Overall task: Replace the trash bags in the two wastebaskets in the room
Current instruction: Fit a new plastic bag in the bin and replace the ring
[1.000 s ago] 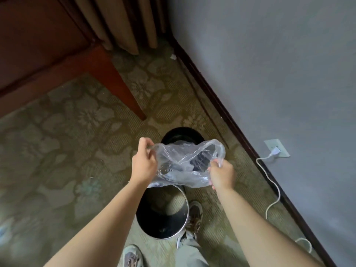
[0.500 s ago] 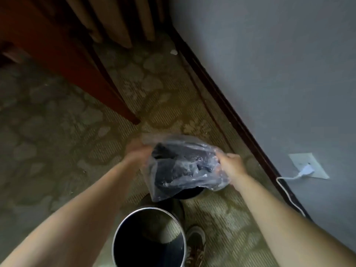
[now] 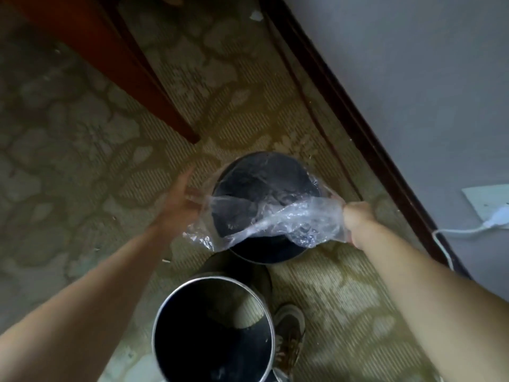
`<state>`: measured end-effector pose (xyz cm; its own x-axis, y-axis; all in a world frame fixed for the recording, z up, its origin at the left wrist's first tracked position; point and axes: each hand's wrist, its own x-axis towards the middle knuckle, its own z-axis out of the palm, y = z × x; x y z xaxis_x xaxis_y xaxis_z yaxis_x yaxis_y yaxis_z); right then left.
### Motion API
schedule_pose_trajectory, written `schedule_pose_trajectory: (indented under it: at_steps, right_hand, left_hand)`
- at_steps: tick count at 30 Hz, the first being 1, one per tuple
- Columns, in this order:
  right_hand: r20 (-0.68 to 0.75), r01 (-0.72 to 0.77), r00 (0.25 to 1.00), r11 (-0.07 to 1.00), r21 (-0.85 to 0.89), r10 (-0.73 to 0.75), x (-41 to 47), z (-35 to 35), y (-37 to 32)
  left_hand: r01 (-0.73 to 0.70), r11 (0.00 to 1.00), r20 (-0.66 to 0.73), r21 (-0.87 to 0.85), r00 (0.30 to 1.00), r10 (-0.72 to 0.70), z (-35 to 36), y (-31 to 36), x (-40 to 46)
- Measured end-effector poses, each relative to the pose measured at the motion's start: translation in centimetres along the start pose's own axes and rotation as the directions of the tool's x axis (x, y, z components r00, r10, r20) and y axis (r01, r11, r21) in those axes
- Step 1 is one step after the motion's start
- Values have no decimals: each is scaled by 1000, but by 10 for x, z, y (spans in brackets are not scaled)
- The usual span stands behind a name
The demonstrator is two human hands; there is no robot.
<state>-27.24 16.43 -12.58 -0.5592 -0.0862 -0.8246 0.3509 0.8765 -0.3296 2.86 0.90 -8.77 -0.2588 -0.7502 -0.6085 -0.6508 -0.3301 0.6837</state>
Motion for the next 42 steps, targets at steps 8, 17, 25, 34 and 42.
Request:
schedule_pose_trajectory:
  at_steps: [8, 17, 25, 34, 42]
  right_hand:
    - [338, -294, 923, 905, 307, 185, -89, -23, 52]
    - [83, -176, 984, 936, 305, 158, -83, -12, 86]
    - [1, -162, 983, 864, 476, 183, -38, 15, 71]
    - [128, -254, 966, 915, 312, 225, -77, 12, 80]
    - [101, -157, 983, 987, 17, 155, -171, 39, 114]
  left_hand:
    - [-96, 935, 143, 342, 988, 49, -3, -10, -76]
    - [184, 933, 115, 309, 967, -229, 4, -39, -59]
    - [281, 936, -114, 213, 958, -262, 35, -56, -13]
    - [390, 918, 159, -72, 913, -375, 6, -56, -46]
    - [400, 895, 390, 199, 805, -447, -34, -51, -118]
